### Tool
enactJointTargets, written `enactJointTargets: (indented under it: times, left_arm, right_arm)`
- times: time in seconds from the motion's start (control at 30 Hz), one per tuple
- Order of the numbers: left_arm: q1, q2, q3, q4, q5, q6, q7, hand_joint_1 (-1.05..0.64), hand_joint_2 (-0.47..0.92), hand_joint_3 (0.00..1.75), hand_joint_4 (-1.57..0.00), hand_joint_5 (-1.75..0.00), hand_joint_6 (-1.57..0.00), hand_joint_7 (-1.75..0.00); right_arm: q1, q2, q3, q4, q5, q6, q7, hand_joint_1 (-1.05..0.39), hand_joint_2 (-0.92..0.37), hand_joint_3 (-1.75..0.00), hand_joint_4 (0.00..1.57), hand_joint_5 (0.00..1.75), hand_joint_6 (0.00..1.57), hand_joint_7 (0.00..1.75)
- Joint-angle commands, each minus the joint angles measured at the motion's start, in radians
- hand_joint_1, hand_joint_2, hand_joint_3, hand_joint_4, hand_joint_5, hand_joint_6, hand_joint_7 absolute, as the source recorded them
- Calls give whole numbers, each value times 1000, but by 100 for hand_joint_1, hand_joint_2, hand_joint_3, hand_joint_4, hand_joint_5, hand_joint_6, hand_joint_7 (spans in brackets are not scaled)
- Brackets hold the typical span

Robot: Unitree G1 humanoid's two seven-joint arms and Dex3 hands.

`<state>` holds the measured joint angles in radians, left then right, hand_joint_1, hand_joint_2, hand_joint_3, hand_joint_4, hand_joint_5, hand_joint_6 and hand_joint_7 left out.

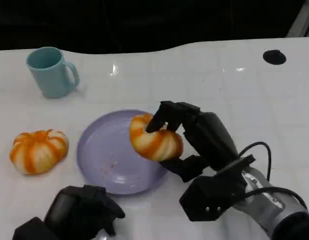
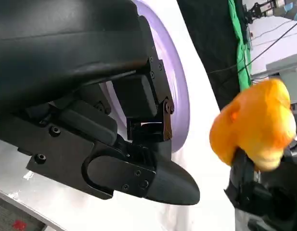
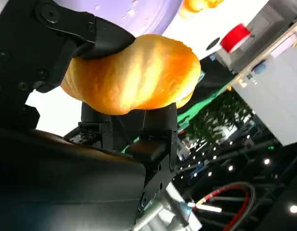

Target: Grasp the bread from the table and place it into the plate.

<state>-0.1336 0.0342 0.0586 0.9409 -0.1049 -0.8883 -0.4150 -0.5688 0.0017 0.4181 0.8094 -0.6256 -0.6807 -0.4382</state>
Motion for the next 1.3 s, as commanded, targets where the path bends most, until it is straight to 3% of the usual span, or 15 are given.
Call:
enactJointTargets:
  times: [0.03, 0.23, 0.27, 0.3, 0.37, 0.5, 0.57, 0.63, 0.77, 1.07, 1.3]
  left_arm:
    - [11, 18, 4, 10, 4, 10, 2, -105, 92, 14, -122, -116, -135, -63]
    - [12, 16, 5, 11, 4, 4, 2, -105, 92, 15, -122, -115, -135, -62]
    - [13, 15, 5, 10, 5, 5, 4, -105, 92, 15, -122, -115, -135, -62]
    - [14, 16, 4, 9, 8, 6, 8, -105, 92, 15, -122, -115, -135, -62]
    - [14, 16, 3, 9, 11, 4, 11, -105, 92, 15, -122, -115, -135, -61]
    - [13, 16, 4, 9, 10, 0, 10, -105, 92, 16, -122, -115, -135, -61]
    - [12, 17, 4, 11, 12, -5, 12, -105, 92, 16, -122, -115, -135, -61]
    - [11, 15, 5, 13, 10, -7, 11, -105, 92, 16, -121, -115, -135, -61]
    - [9, 16, 3, 16, 21, -16, 22, -105, 92, 18, -122, -115, -135, -60]
    - [2, 2, 10, 22, -16, -4, -7, -105, 92, 14, -121, -113, -136, -59]
    - [2, 3, 11, 18, -27, 22, -14, -105, 92, 13, -124, -112, -138, -56]
  right_arm:
    - [-72, 38, 16, 106, -18, 6, -50, 1, -22, -150, 96, 175, 85, 154]
    - [-121, 76, 37, 202, -19, 43, -38, -2, -31, -137, 88, 164, 85, 132]
    - [-125, 79, 39, 207, -16, 52, -24, -4, -38, -119, 83, 148, 83, 110]
    - [-127, 81, 40, 210, -14, 61, -9, -5, -41, -109, 81, 140, 84, 97]
    - [-133, 81, 51, 210, -23, 82, 10, -11, -48, -88, 67, 104, 75, 60]
    - [-134, 62, 86, 192, -56, 115, 24, -23, -59, -65, 49, 55, 64, 21]
    - [-132, 49, 101, 174, -68, 130, 45, -32, -75, -36, 36, 42, 56, 8]
    - [-127, 30, 117, 147, -84, 144, 72, -40, -86, -18, 26, 38, 49, 2]
    - [-103, -1, 125, 84, -80, 149, 130, -58, -92, -13, 3, 33, 31, 0]
    - [1, -95, 92, -121, -20, 126, 253, -71, -92, -16, 0, 31, 24, 0]
    - [93, -152, 50, -257, 49, 85, 307, -71, -92, -16, 0, 45, 26, 1]
